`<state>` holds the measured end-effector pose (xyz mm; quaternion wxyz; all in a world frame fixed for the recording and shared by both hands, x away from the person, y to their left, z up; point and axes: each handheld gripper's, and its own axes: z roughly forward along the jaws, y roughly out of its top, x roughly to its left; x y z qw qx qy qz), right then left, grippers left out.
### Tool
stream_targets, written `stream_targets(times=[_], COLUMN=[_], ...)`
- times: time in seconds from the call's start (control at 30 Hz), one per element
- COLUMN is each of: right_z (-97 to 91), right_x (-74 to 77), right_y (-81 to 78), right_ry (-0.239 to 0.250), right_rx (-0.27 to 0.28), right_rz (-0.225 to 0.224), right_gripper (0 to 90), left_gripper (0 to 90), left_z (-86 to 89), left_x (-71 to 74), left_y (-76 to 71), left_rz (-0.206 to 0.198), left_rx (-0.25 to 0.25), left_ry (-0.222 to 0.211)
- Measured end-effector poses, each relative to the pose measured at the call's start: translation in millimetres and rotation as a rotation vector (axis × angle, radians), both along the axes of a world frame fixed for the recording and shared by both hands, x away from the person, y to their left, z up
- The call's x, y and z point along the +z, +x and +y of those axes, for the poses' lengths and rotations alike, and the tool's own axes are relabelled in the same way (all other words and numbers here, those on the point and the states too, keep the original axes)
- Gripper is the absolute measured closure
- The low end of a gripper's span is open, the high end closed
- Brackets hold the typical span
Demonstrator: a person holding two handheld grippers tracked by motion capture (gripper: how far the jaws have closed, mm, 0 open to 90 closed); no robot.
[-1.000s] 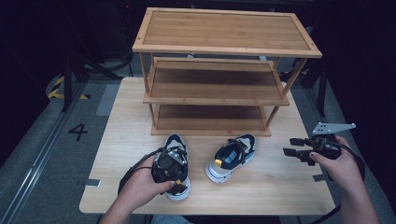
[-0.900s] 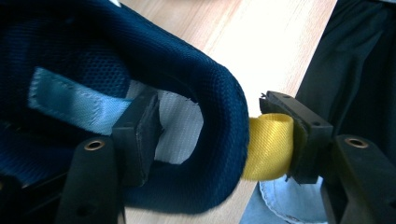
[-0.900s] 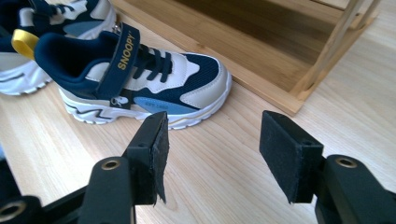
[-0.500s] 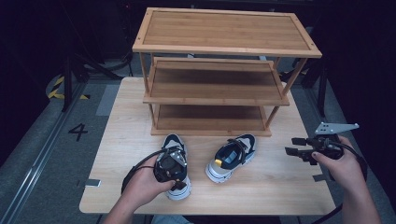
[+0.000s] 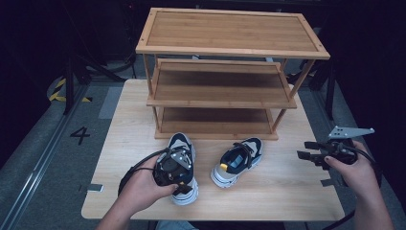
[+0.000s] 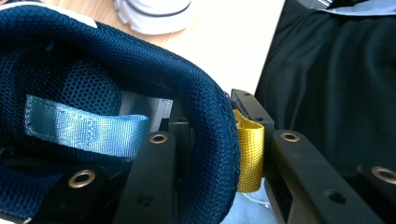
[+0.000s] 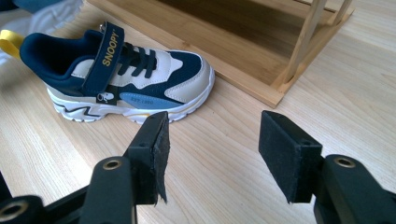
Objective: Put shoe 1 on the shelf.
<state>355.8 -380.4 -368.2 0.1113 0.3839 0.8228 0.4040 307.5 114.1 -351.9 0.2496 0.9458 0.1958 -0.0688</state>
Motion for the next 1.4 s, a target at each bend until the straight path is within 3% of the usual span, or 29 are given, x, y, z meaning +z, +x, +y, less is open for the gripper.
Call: stream_targets(times=[0.17,0.37,0.53,0.67,1.17,1.4], right_z=[-2.3,-1.8,-2.3,-4.1,-10.8,-13.7], right_x=[-2.6,-4.4,-6.8,-8.7,-10.5,-12.0], right_y=[-1.7,-7.4,-11.7,-14.6,-31.0,-36.4], right_ry=[-0.005,-0.032,-0.040,-0.043,-0.050,-0.062], right_rx=[-0.007,-0.017,-0.021,-0.027,-0.058,-0.067], right_rz=[0.007,0.007,0.011,0.015,0.016,0.023], right_gripper=[44.2,43.9,43.9,43.9,44.0,44.0], left_gripper=[71.8,71.5,71.5,71.3,71.3,71.1], left_z=[-1.7,-5.9,-8.1,-9.8,-20.0,-27.7], left_x=[16.1,36.8,49.0,64.0,114.0,127.4], left_y=[-1.7,1.0,1.7,2.6,17.3,33.2], left_rz=[-0.012,-0.029,-0.046,-0.076,-0.145,-0.181], left_rx=[-0.017,-0.038,-0.051,-0.063,-0.124,-0.133], left_ry=[-0.008,0.039,0.047,0.078,0.058,0.047])
